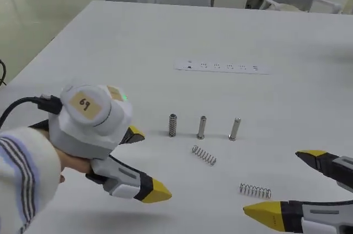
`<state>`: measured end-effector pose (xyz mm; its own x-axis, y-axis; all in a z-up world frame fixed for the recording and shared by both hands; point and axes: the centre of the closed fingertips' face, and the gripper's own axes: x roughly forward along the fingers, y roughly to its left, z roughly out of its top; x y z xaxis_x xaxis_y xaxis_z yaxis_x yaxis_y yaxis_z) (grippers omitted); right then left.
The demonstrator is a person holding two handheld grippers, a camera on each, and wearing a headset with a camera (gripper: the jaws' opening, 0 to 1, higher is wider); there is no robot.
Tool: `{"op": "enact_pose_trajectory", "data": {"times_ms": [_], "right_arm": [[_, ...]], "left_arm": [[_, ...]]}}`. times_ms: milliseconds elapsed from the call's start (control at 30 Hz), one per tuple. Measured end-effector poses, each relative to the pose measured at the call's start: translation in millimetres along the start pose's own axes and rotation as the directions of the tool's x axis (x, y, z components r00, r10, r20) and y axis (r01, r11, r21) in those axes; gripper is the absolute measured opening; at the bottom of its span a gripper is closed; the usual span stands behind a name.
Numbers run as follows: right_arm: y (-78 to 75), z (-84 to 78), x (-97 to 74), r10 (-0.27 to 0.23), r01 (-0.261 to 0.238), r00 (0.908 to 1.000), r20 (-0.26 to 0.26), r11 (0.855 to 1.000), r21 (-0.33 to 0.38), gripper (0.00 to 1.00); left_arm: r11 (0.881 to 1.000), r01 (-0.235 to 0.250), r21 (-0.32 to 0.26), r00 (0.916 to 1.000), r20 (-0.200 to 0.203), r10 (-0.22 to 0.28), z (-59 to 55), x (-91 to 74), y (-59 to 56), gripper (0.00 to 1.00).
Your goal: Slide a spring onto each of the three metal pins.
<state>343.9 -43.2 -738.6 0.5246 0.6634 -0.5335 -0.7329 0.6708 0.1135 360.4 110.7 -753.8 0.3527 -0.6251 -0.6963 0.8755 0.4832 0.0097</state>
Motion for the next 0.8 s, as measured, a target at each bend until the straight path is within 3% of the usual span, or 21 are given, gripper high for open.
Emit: {"op": "enact_pose_trajectory", "data": {"times_ms": [300, 367, 433, 600, 800], "right_arm": [[1.3, -2.3, -1.7, -0.008, 0.008, 0.9999, -0.009, 1.000, 0.014, 0.98], [1.4, -3.1, -1.3, -0.008, 0.008, 0.9999, -0.015, 1.000, 0.009, 0.98], [0.6, -4.5, -0.8, -0.008, 0.008, 0.9997, -0.022, 1.000, 0.008, 0.98], [0.2, -5.8, -0.5, -0.006, 0.006, 0.9996, -0.029, 1.000, 0.013, 0.98], [-0.3, -9.4, -2.2, -0.004, 0.005, 0.9990, -0.044, 1.000, 0.012, 0.98]], "left_arm": [[0.993, 0.050, 0.104, 0.9985, -0.026, -0.048, 16.6, 25.5, 4.2, 0.61], [0.995, 0.071, 0.068, 0.9974, 0.006, -0.072, 27.0, 29.3, 4.0, 0.60], [0.994, 0.074, 0.086, 0.9969, 0.021, -0.076, 33.8, 31.5, 5.5, 0.58], [0.985, 0.096, 0.147, 0.9949, 0.017, -0.099, 46.5, 41.3, 9.1, 0.54], [0.966, 0.149, 0.210, 0.9886, -0.006, -0.151, 52.8, 56.3, 6.0, 0.50]]}}
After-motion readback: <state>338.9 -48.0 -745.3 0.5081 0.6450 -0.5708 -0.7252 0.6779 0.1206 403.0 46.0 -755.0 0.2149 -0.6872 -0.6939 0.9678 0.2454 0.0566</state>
